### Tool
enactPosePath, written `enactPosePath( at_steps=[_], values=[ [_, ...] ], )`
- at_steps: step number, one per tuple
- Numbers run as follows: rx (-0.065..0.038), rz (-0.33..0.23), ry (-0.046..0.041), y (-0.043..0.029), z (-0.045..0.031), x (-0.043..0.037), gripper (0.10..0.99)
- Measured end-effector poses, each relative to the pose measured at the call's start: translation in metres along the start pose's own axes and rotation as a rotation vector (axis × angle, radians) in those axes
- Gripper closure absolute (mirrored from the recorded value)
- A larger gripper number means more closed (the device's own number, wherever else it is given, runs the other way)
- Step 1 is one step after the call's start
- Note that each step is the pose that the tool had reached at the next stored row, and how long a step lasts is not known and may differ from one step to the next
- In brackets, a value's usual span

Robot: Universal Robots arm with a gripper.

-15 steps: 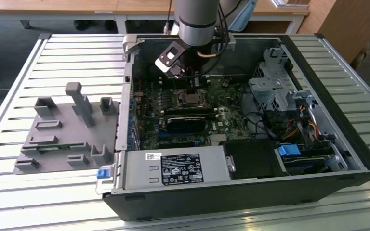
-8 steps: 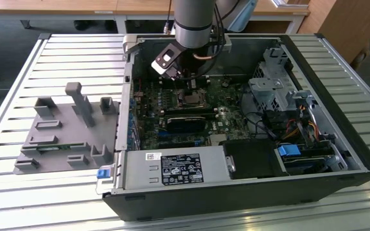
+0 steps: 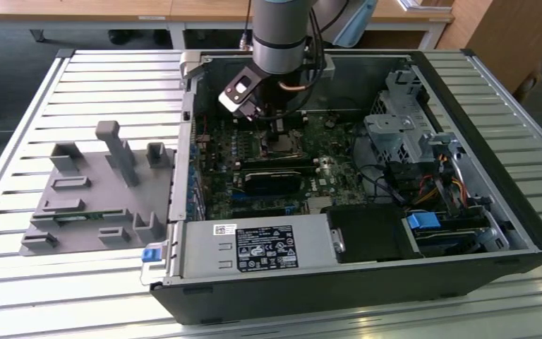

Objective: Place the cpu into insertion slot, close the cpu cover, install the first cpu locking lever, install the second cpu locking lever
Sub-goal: 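Close the cpu cover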

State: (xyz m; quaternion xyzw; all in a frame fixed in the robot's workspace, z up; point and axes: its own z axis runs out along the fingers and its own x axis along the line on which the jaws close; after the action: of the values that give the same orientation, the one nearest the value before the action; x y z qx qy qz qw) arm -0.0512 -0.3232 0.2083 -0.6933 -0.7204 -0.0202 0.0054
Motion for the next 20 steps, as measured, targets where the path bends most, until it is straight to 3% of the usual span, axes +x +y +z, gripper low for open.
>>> enactPosePath(
  at_steps=[12,20],
  values=[
    [0.000,0.000,-0.0007,-0.0006,0.0075,0.0014,0.980],
    [0.000,0.000,-0.0005,0.0014,0.0052,0.0015,0.980]
  ],
)
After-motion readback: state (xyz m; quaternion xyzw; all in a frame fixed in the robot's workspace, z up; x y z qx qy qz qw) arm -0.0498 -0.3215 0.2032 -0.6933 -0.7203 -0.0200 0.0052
